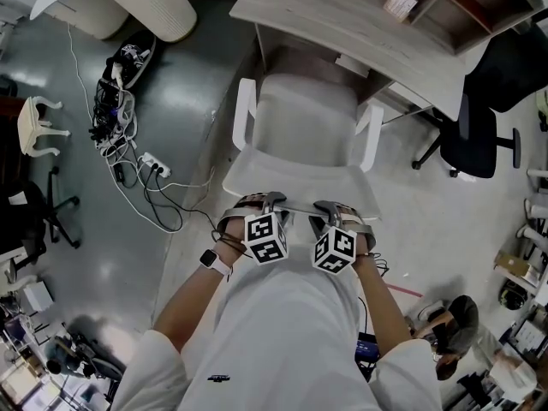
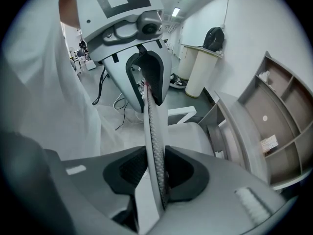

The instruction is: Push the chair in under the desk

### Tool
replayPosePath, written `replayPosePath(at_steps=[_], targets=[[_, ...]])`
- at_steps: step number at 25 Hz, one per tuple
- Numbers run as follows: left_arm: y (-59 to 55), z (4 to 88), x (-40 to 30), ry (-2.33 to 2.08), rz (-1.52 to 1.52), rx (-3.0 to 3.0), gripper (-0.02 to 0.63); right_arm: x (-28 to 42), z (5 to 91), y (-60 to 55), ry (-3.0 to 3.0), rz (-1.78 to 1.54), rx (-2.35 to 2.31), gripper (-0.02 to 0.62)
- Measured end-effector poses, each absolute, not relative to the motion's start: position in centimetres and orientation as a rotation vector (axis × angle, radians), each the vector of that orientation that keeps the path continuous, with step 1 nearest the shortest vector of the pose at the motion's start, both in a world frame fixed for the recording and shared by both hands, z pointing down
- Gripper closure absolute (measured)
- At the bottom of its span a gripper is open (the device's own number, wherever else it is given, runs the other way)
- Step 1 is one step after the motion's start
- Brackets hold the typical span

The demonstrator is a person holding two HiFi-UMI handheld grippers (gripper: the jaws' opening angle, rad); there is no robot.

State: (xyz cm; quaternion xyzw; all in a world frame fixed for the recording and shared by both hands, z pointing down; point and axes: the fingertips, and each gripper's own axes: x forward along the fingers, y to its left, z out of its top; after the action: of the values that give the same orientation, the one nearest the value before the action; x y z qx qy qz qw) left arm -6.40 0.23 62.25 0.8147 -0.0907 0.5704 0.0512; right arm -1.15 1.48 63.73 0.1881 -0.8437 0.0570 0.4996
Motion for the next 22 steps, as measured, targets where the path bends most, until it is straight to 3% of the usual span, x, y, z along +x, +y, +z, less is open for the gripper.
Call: replayPosePath(at_steps=[22], targets=[[-7.8,62.4,-4.4,-0.356,1.743,2.551,0.469,0.9,63.8,-6.6,-2.061,0.120,0.485,0.474]])
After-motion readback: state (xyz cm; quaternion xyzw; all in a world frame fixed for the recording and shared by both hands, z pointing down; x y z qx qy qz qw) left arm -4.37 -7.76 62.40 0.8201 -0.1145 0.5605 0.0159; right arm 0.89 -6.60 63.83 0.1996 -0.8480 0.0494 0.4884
